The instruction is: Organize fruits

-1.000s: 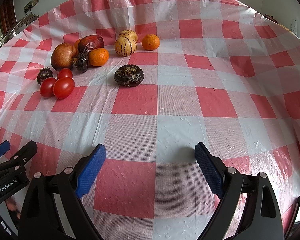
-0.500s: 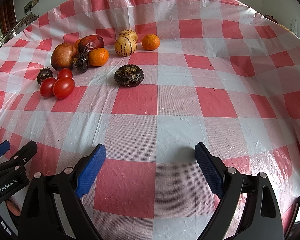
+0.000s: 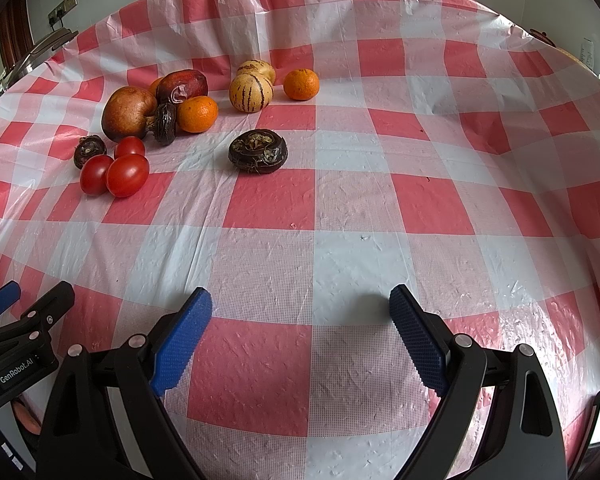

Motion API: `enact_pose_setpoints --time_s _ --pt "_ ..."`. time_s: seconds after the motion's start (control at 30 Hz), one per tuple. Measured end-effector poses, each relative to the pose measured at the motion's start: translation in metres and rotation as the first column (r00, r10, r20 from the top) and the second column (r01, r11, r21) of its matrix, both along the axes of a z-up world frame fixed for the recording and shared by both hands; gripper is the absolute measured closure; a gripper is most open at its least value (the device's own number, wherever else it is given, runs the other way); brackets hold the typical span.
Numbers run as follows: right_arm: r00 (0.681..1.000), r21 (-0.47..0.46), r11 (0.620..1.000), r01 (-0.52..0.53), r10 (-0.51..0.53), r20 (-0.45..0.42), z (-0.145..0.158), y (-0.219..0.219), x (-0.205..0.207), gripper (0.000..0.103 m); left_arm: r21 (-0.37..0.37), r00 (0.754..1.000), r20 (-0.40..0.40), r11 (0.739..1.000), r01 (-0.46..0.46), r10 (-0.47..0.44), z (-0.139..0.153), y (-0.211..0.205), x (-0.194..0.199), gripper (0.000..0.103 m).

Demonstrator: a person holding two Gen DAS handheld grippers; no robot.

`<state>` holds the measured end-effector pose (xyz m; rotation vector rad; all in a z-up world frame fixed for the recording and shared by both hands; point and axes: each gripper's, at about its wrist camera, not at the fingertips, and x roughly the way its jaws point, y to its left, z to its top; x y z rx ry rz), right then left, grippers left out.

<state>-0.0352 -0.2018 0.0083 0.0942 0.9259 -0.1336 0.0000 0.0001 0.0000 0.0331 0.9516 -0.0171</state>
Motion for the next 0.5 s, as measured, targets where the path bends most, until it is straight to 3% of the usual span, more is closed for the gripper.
enact_pose_setpoints --time_s 0.5 --pt "0.998 0.003 0.998 -0.065 0.065 -0.027 0.001 -0.003 0.016 0.016 0.000 1.000 0.000 1.000 0.000 0.000 0.000 0.000 0.000 0.001"
